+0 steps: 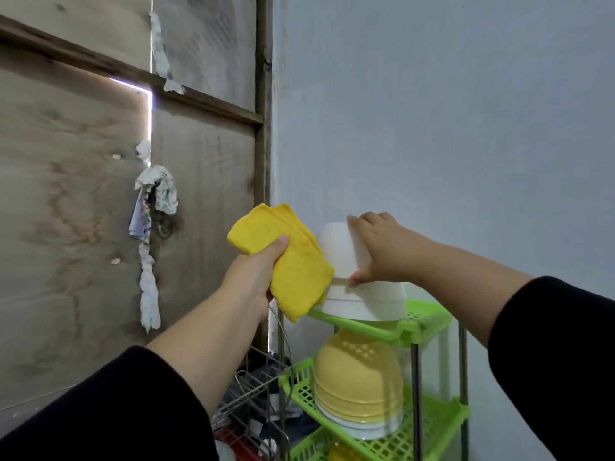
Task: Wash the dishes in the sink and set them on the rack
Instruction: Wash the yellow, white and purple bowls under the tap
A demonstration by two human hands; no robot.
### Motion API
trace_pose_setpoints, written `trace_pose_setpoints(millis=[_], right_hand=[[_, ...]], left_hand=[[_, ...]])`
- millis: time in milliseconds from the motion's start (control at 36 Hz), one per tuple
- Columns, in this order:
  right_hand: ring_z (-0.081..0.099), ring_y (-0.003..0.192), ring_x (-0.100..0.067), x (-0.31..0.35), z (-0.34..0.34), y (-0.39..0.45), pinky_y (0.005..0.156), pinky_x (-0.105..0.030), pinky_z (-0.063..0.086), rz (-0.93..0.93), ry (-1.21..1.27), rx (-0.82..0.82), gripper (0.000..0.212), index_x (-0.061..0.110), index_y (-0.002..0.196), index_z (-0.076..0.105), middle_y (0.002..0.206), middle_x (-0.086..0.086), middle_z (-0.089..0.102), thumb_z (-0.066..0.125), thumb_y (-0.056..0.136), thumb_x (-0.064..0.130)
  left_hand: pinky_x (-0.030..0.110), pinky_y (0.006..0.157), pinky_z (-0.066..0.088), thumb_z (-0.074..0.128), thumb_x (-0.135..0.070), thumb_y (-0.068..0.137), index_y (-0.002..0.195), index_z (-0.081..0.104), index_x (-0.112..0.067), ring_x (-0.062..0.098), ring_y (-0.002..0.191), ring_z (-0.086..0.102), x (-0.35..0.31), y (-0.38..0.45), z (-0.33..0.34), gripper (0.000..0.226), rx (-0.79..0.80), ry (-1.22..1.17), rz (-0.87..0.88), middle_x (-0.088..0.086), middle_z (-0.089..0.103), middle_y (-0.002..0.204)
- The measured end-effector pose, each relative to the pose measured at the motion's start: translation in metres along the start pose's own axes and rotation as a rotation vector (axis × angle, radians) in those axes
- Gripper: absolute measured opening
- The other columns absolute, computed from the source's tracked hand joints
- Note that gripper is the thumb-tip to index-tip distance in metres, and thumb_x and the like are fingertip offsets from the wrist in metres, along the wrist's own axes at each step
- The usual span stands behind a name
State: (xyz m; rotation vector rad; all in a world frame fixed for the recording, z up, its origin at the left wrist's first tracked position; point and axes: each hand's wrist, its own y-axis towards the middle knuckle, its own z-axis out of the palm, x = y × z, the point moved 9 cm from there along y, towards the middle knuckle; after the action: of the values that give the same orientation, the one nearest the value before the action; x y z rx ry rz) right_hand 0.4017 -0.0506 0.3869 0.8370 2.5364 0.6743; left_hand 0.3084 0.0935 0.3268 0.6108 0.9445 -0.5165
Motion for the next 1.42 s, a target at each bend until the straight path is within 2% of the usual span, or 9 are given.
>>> trace_pose_setpoints(millis=[361, 611, 778, 889, 1000, 1139, 1278, 1361, 1417], right_hand=[[0.031, 0.130, -0.027, -0.007, 0.029, 0.012, 0.101, -0.042, 0.038, 0.041, 0.075, 0.191, 0.101, 0.014, 0.144, 0.026, 0.139, -0.007, 0.036, 0.078, 0.066, 0.054], [0.006, 0.145, -0.023, 0.005, 0.025, 0.002, 0.115, -0.038, 0.017, 0.006, 0.107, 0.144, 0.099, 0.014, 0.152, 0.008, 0.159, -0.005, 0.007, 0.064, 0.081, 0.055], [0.017, 0.144, -0.018, 0.041, 0.004, -0.009, 0.111, -0.022, 0.012, -0.098, 0.252, -0.003, 0.054, 0.016, 0.149, 0.022, 0.157, -0.003, 0.019, 0.043, 0.099, 0.016], [0.040, 0.131, -0.015, 0.071, -0.011, -0.026, 0.102, -0.017, 0.027, -0.060, 0.677, -0.014, 0.054, 0.017, 0.138, 0.046, 0.144, -0.001, 0.045, 0.034, 0.091, -0.006], [0.059, 0.106, -0.016, 0.108, -0.005, -0.048, 0.093, -0.029, 0.044, 0.028, 1.292, 0.113, 0.026, 0.023, 0.113, 0.060, 0.112, 0.003, 0.063, 0.041, 0.099, 0.032], [0.063, 0.109, -0.017, 0.168, 0.022, -0.082, 0.096, -0.040, 0.049, 0.033, 1.400, 0.272, 0.079, 0.023, 0.126, 0.055, 0.121, 0.002, 0.064, 0.062, 0.067, 0.075], [0.066, 0.102, -0.021, 0.219, 0.039, -0.119, 0.091, -0.041, 0.053, 0.064, 1.532, 0.304, 0.042, 0.017, 0.113, 0.060, 0.112, -0.005, 0.069, 0.061, 0.080, 0.041], [0.068, 0.095, -0.020, 0.250, 0.046, -0.142, 0.085, -0.037, 0.054, 0.101, 1.647, 0.335, 0.013, 0.018, 0.105, 0.061, 0.103, -0.003, 0.072, 0.054, 0.094, 0.019], [0.069, 0.081, -0.016, 0.271, 0.049, -0.159, 0.072, -0.031, 0.054, 0.126, 1.759, 0.366, 0.019, 0.018, 0.100, 0.062, 0.089, 0.000, 0.074, 0.047, 0.096, 0.008]], left_hand=[[0.036, 0.081, 0.043, 0.066, -0.020, 0.088, 0.131, 0.046, -0.006, 0.023, 0.089, 0.054, 0.014, 0.018, 0.012, 0.049, 0.011, -0.017, -0.008, 0.012, 0.058, 0.115], [0.039, 0.076, 0.041, 0.066, -0.021, 0.088, 0.133, 0.044, -0.007, 0.020, 0.073, 0.053, 0.018, 0.010, 0.008, 0.052, 0.045, -0.040, -0.015, 0.008, 0.055, 0.105], [0.034, 0.066, 0.046, 0.066, -0.023, 0.087, 0.112, 0.051, -0.013, 0.015, 0.070, 0.056, 0.003, -0.012, -0.009, 0.031, 0.065, -0.048, -0.011, 0.005, 0.061, 0.089], [0.034, 0.061, 0.047, 0.067, -0.023, 0.085, 0.094, 0.055, -0.014, 0.018, 0.074, 0.061, -0.008, -0.032, -0.027, 0.017, 0.105, -0.052, -0.018, 0.003, 0.063, 0.084], [0.037, 0.069, 0.051, 0.067, -0.020, 0.083, 0.094, 0.059, -0.017, 0.022, 0.081, 0.066, -0.018, -0.057, -0.051, 0.013, 0.158, -0.060, -0.013, 0.005, 0.069, 0.088], [0.047, 0.078, 0.055, 0.070, -0.019, 0.079, 0.104, 0.063, -0.019, 0.028, 0.089, 0.068, -0.022, -0.097, -0.097, 0.026, 0.144, -0.048, -0.021, 0.008, 0.072, 0.096], [0.032, 0.061, 0.056, 0.073, -0.024, 0.064, 0.120, 0.057, -0.017, 0.019, 0.086, 0.070, -0.029, -0.139, -0.157, 0.059, 0.055, 0.016, 0.046, 0.006, 0.071, 0.106], [0.031, 0.066, 0.054, 0.067, -0.026, 0.078, 0.119, 0.058, -0.018, 0.015, 0.087, 0.069, -0.030, -0.165, -0.194, 0.044, 0.019, 0.028, -0.001, 0.002, 0.070, 0.105], [0.036, 0.079, 0.054, 0.060, -0.026, 0.087, 0.122, 0.057, -0.014, 0.018, 0.096, 0.067, -0.025, -0.182, -0.217, 0.037, -0.011, -0.012, -0.083, 0.004, 0.069, 0.108]])
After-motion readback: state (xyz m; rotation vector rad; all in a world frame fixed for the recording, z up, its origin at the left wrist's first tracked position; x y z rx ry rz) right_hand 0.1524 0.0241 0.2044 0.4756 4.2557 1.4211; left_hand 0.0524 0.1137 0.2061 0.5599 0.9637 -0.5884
